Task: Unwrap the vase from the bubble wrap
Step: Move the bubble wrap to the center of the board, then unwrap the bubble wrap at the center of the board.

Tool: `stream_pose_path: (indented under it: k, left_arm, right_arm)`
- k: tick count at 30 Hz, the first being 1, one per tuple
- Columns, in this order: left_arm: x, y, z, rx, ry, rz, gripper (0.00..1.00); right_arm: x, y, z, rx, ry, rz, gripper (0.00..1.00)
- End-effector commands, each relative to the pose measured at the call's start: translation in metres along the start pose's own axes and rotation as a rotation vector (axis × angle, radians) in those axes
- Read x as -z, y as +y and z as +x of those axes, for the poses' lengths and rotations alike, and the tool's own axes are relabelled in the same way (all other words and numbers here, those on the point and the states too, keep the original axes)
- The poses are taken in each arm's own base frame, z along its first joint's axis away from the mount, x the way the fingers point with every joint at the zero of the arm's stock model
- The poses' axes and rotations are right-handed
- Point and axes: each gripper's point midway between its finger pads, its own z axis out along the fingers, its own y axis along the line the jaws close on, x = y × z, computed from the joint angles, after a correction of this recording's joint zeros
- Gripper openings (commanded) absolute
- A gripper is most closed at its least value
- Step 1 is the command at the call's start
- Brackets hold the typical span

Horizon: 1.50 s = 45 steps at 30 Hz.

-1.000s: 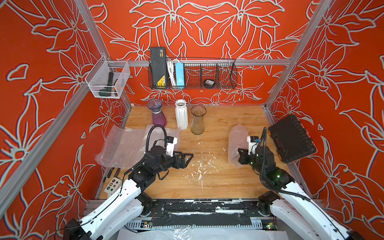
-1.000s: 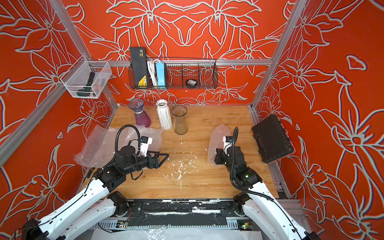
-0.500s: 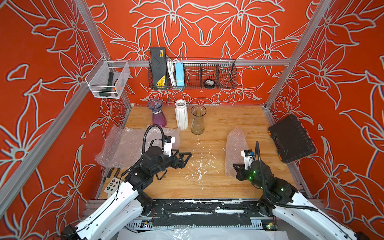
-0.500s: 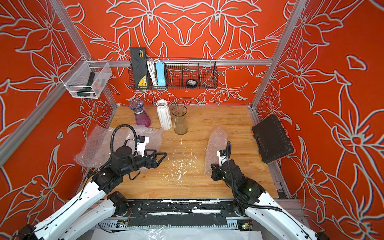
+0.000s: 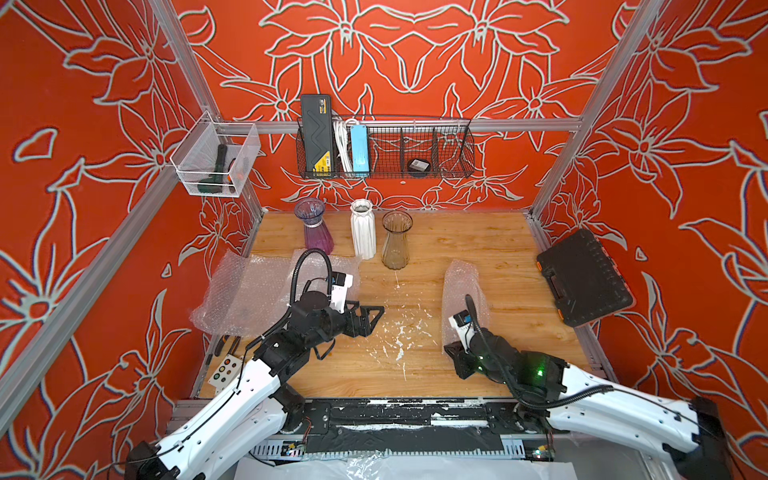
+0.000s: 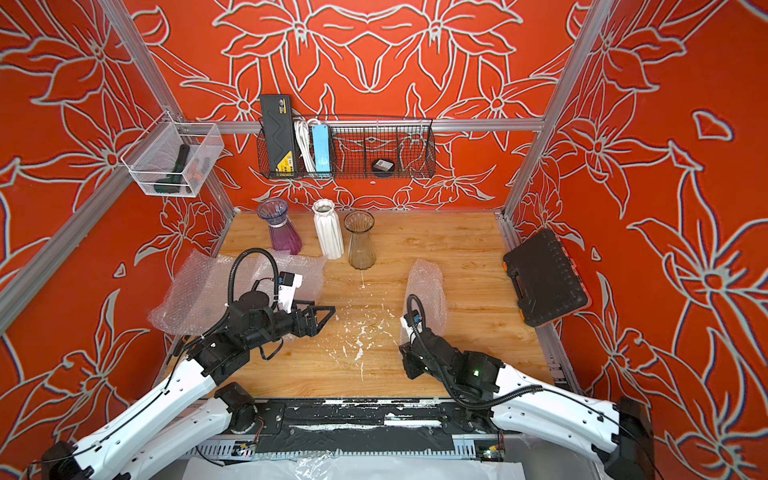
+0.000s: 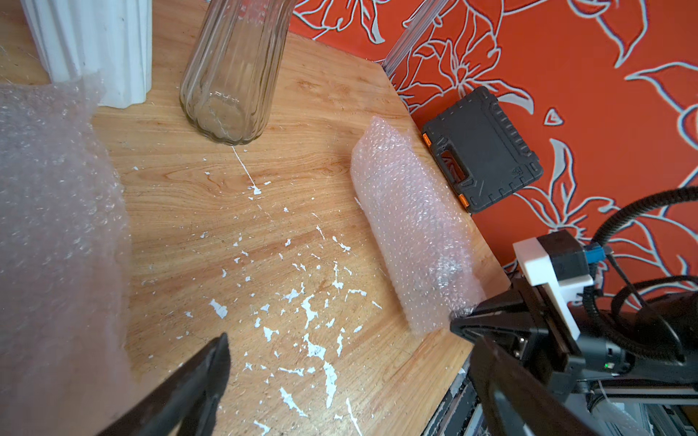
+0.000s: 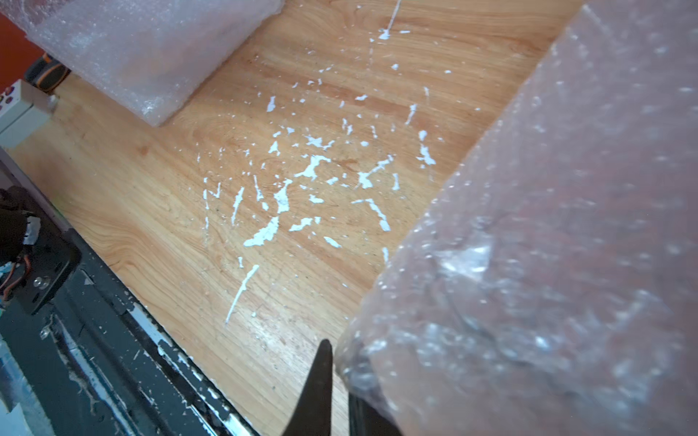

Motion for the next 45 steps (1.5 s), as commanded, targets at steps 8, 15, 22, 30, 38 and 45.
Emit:
stream_pose_path:
  k: [8, 15, 22, 30, 38, 45]
  left_arm:
    - [-0.002, 0.007, 0.006, 0.022, 0.001, -0.019, 0.97]
    - [-0.019, -0.011, 0.012, 0.093, 0.041, 0.108, 0.96]
    - [-0.046, -0.042, 0.022, 0.103, 0.106, 0.197, 0.98]
    - [-0.091, -0.068, 0.049, 0.095, 0.192, 0.175, 0.99]
    - [-0.108, -0.096, 0.08, 0.083, 0.265, 0.223, 0.98]
    - [-0.118, -0.107, 0.092, 0.077, 0.29, 0.241, 0.96]
  right_arm:
    - [-0.006, 0.038, -0.037, 0.046, -0.112, -0.033, 0.29]
    - [0.021, 0.036, -0.032, 0.108, -0.126, 0.006, 0.51]
    - [0.045, 0.023, -0.036, 0.121, -0.188, 0.024, 0.61]
    - [0.084, -0.032, -0.047, 0.035, -0.285, 0.217, 0.66]
    - [0.097, -0.063, -0.03, 0.004, -0.248, 0.295, 0.63]
    - [0.071, -0.062, -0.02, 0.007, -0.156, 0.316, 0.62]
